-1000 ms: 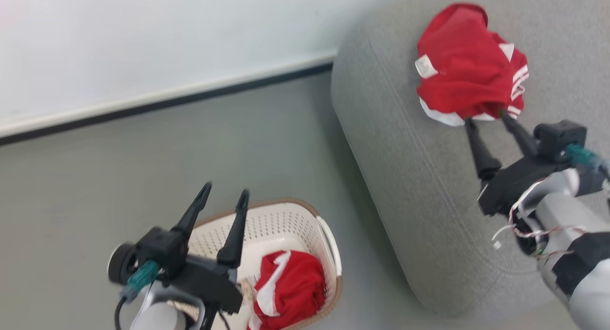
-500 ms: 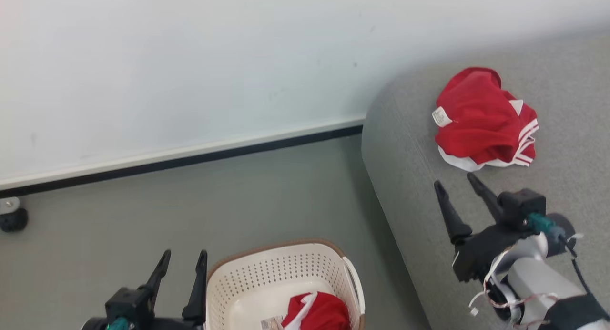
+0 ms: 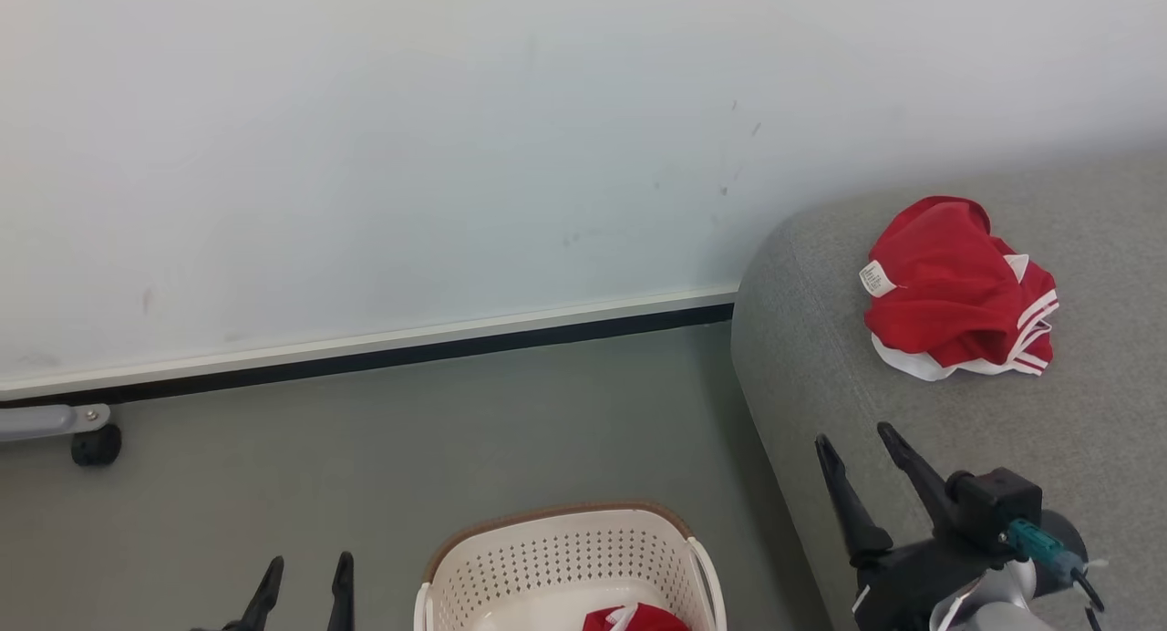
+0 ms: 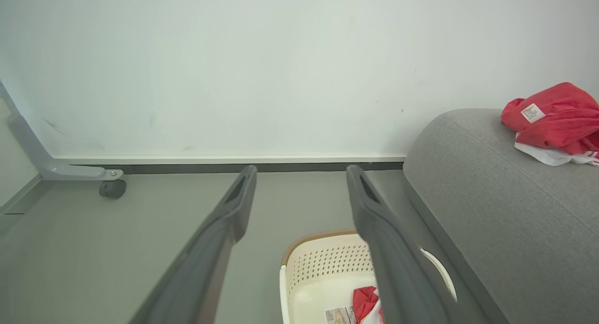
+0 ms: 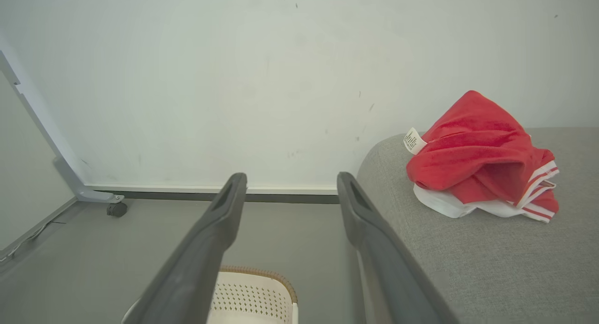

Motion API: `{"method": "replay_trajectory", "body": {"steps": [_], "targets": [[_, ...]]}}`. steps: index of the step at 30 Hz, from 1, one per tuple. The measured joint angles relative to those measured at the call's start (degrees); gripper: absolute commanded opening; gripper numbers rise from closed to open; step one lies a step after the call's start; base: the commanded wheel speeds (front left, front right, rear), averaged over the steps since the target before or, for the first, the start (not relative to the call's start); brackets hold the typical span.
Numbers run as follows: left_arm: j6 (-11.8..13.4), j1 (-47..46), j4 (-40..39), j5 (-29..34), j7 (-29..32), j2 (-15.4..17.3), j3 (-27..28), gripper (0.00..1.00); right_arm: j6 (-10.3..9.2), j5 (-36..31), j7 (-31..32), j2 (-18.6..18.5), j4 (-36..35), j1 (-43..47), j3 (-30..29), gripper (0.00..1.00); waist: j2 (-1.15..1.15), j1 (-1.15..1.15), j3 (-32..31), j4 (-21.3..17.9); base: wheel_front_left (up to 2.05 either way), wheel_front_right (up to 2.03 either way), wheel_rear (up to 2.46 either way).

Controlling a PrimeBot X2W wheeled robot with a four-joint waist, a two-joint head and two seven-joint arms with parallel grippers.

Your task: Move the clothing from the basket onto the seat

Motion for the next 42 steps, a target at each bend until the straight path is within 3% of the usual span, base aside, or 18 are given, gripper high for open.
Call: {"method": "replay_trajectory", "body": {"steps": [16,42], "targets": [[0.9,5.9,-2.6,0.3,-0.3,0.4,5.9,1.00,-0.08,-5.0,0.0,0.6,-6.8,11.3,-9.8,1.00,0.00,0.01,-1.5,0.8,0.00,0.00,0.00],[0.9,6.8,-5.7,2.6,-0.3,-1.1,9.4,1.00,-0.08,-11.2,0.0,4.0,-11.6,15.0,-15.7,1.00,0.00,0.01,-0.9,0.9,0.00,0.00,0.00]]}}
